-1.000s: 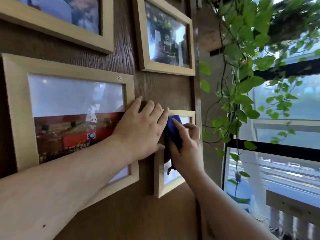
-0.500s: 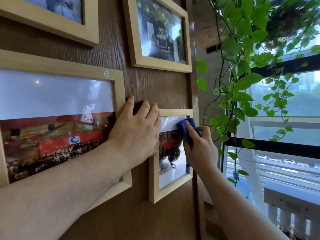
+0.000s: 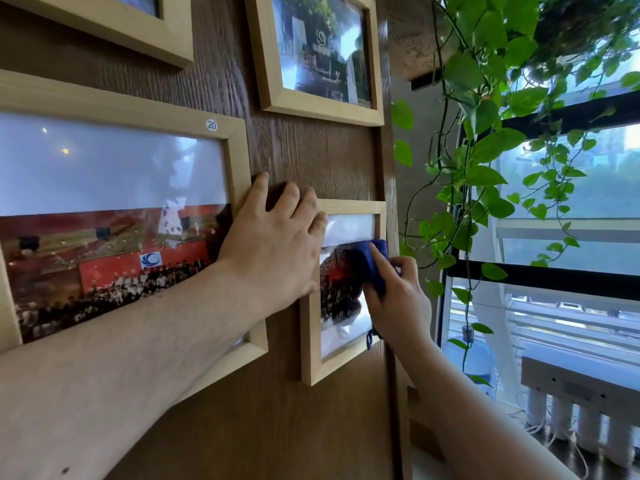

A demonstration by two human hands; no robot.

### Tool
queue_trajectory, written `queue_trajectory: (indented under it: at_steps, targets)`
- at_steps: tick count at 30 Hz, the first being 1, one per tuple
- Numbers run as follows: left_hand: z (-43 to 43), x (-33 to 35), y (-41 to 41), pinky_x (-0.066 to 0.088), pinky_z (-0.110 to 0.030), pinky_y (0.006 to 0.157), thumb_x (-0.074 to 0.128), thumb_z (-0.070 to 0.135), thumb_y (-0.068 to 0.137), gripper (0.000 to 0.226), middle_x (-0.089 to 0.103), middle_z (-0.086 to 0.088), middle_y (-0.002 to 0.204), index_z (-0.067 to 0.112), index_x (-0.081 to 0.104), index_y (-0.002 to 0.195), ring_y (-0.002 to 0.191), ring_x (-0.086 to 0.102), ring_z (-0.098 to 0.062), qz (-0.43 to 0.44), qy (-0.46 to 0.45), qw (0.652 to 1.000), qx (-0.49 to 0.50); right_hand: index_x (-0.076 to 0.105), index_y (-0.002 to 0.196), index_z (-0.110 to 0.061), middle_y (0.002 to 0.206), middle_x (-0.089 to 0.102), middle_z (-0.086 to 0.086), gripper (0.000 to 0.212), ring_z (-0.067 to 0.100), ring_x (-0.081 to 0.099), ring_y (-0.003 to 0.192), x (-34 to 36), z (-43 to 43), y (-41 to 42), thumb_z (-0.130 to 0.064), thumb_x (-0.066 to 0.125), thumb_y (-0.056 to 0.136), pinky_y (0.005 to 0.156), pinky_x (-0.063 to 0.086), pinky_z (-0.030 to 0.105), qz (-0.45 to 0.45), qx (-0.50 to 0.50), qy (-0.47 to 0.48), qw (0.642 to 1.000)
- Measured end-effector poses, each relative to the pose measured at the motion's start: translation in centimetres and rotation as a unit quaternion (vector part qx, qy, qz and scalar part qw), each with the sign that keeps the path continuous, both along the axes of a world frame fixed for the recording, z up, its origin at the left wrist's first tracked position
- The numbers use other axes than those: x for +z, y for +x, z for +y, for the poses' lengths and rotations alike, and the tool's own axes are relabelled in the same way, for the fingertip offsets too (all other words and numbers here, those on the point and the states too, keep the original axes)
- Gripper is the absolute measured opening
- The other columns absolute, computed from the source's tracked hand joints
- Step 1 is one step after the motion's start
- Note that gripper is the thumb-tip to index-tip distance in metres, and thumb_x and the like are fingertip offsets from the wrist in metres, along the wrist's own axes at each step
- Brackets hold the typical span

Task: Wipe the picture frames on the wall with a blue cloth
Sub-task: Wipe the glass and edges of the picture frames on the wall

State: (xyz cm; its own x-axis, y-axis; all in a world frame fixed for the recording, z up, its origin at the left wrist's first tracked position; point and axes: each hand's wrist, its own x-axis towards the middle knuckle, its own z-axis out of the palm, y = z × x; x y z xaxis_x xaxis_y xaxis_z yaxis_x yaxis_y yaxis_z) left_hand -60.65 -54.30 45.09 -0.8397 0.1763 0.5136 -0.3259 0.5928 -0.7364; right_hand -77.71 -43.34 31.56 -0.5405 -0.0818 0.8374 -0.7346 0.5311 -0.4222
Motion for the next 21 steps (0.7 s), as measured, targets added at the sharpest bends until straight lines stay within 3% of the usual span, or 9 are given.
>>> queue_trajectory:
  at_steps: [2, 6, 9, 14, 17, 21]
  targets:
    - [0.0, 0.0, 0.0, 0.009, -0.064, 0.113, 0.039, 0.069, 0.083, 0.092, 0.010, -0.018, 0.158, 0.014, 0.011, 0.150, 0.143, 0.011, -0.038, 0.001, 0.001, 1.000, 0.001, 0.038, 0.140, -0.036, 0.116, 0.045, 0.000, 0.063, 0.020, 0.055, 0.091, -0.2, -0.3, 0.8, -0.035, 0.055, 0.080, 0.053, 0.049, 0.034, -0.002, 0.028, -0.012, 1.000]
    - [0.0, -0.1, -0.2, 0.010, -0.064, 0.113, 0.040, 0.066, 0.084, 0.088, 0.011, -0.018, 0.158, 0.014, 0.013, 0.150, 0.142, 0.012, -0.038, 0.009, 0.004, 1.000, 0.001, 0.039, 0.139, -0.033, 0.117, 0.046, 0.005, 0.062, 0.015, 0.051, 0.088, -0.7, -1.3, 4.1, -0.036, 0.051, 0.078, 0.053, 0.048, 0.032, 0.086, 0.129, 0.014, 0.988]
    - [0.2, -0.2, -0.2, 0.011, -0.064, 0.113, 0.040, 0.067, 0.083, 0.090, 0.010, -0.018, 0.158, 0.014, 0.012, 0.150, 0.143, 0.012, -0.039, 0.007, 0.002, 1.000, 0.009, 0.043, 0.137, -0.033, 0.117, 0.048, 0.004, 0.059, 0.017, 0.055, 0.086, -1.0, -0.7, 3.2, -0.035, 0.053, 0.079, 0.049, 0.048, 0.031, 0.096, 0.089, 0.038, 0.991]
    - [0.2, -0.2, -0.3, 0.011, -0.065, 0.112, 0.040, 0.069, 0.082, 0.092, 0.011, -0.019, 0.158, 0.013, 0.012, 0.150, 0.143, 0.012, -0.039, 0.003, 0.001, 1.000, 0.014, 0.045, 0.135, -0.036, 0.115, 0.047, 0.000, 0.055, 0.022, 0.059, 0.083, -2.5, 0.7, 0.0, -0.040, 0.051, 0.080, 0.049, 0.048, 0.033, -0.016, 0.011, 0.011, 1.000]
    - [0.3, -0.2, -0.3, 0.011, -0.065, 0.113, 0.040, 0.070, 0.082, 0.093, 0.010, -0.019, 0.158, 0.013, 0.011, 0.150, 0.143, 0.011, -0.039, 0.003, 0.001, 1.000, 0.019, 0.041, 0.138, -0.035, 0.116, 0.046, -0.001, 0.058, 0.018, 0.057, 0.085, -2.9, 0.6, 1.6, -0.041, 0.050, 0.081, 0.054, 0.051, 0.035, 0.009, 0.068, 0.021, 0.997]
    - [0.5, -0.3, -0.3, 0.012, -0.065, 0.112, 0.039, 0.069, 0.082, 0.092, 0.010, -0.019, 0.157, 0.014, 0.011, 0.150, 0.143, 0.011, -0.039, 0.008, -0.002, 1.000, 0.025, 0.036, 0.140, -0.034, 0.122, 0.044, 0.002, 0.061, 0.017, 0.056, 0.084, -3.7, 0.3, 4.5, -0.038, 0.056, 0.083, 0.058, 0.045, 0.027, 0.086, 0.144, 0.090, 0.982]
